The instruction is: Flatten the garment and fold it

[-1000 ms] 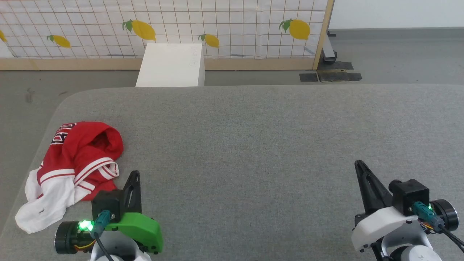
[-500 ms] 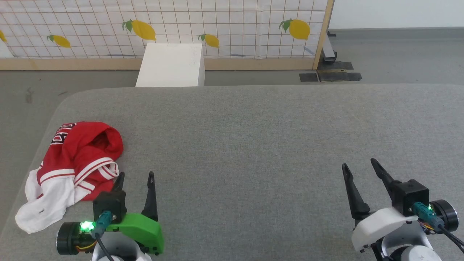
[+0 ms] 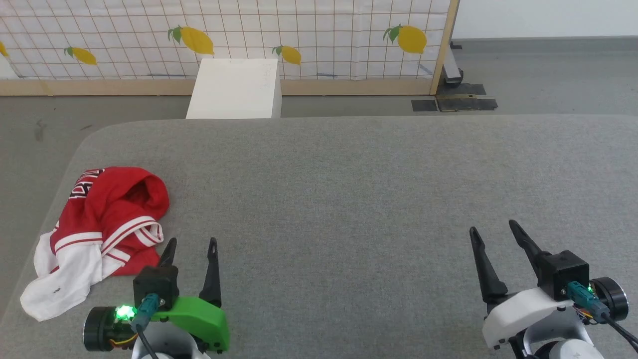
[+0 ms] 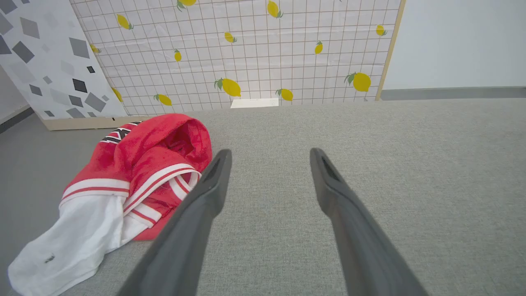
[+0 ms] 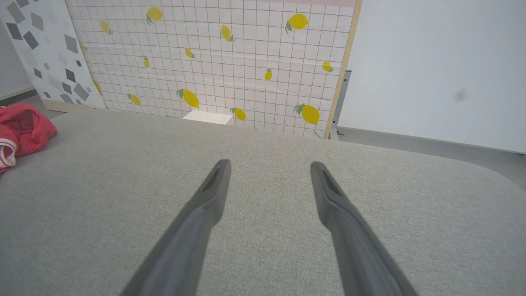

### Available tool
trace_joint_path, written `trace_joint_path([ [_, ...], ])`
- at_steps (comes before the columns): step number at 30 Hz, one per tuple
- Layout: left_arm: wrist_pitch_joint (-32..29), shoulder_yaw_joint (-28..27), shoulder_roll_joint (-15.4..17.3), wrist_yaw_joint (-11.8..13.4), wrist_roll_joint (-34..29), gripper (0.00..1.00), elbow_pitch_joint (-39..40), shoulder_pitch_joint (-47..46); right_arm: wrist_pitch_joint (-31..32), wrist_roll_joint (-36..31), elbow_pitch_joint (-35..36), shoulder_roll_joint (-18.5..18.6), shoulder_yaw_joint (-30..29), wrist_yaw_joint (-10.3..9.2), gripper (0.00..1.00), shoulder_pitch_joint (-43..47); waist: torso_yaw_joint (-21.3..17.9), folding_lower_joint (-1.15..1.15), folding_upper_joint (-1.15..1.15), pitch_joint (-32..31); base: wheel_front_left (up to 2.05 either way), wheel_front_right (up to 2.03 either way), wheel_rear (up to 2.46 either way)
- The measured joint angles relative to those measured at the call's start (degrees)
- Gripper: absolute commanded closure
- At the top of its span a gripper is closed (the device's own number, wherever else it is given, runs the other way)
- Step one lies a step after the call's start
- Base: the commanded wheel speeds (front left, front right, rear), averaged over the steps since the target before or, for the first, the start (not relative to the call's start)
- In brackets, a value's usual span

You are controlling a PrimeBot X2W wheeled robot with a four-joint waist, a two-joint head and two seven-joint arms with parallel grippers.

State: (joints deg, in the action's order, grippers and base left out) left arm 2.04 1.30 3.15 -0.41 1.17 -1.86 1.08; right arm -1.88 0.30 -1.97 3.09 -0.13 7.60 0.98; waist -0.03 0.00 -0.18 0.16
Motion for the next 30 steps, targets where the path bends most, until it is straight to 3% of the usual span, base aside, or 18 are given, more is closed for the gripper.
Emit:
trace_joint_path([
  [30,3.6,1.4,0.0,0.0,3.5,0.0,-2.5,-0.4,-3.6,2.5,-2.0,0.0,0.7,0.0,0.0,0.0,0.3,0.0,0.0,0.0,0.0,0.0,0.0],
])
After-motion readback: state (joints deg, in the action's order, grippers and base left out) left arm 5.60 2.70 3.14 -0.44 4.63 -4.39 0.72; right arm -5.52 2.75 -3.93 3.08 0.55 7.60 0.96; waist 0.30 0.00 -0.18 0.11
